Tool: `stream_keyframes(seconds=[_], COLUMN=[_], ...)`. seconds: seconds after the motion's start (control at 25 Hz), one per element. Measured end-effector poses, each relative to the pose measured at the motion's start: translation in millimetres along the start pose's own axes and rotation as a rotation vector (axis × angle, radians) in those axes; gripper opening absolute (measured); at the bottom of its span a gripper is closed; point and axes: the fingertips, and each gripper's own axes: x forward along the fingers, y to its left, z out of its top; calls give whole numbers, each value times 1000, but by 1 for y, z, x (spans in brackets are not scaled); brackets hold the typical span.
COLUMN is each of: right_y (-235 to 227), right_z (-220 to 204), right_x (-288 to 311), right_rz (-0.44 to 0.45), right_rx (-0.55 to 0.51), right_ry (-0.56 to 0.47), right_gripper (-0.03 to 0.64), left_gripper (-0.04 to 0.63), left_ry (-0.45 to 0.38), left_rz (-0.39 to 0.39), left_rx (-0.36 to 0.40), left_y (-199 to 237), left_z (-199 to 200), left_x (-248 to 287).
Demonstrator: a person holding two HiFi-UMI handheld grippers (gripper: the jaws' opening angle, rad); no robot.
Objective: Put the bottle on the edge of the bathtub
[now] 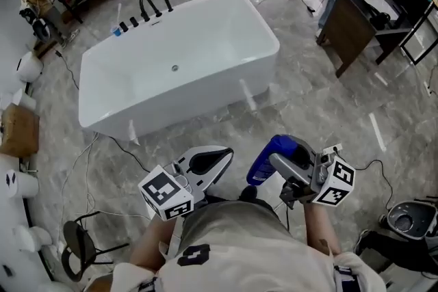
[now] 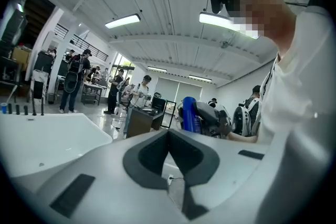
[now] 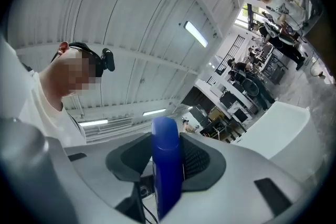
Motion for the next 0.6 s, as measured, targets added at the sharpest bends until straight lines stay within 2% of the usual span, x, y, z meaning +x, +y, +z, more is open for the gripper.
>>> stream_keyframes(seconds=[0.2, 0.4, 0.6], right_y=[5, 2, -2], right_z=[-26, -53, -73], right_x=[58, 119, 172], right_rz=[20, -49, -128], right_rx=[-10, -26, -68], right_ry=[68, 72, 71], right_gripper=[169, 169, 169], left_gripper=[55, 57, 57], left_ry=[-69, -123, -158], left_rz=[60, 106, 91], left_rx=[-30, -62, -105], left_y=[36, 86, 132], left_z=[-1, -7, -15], left_x=[-57, -134, -189])
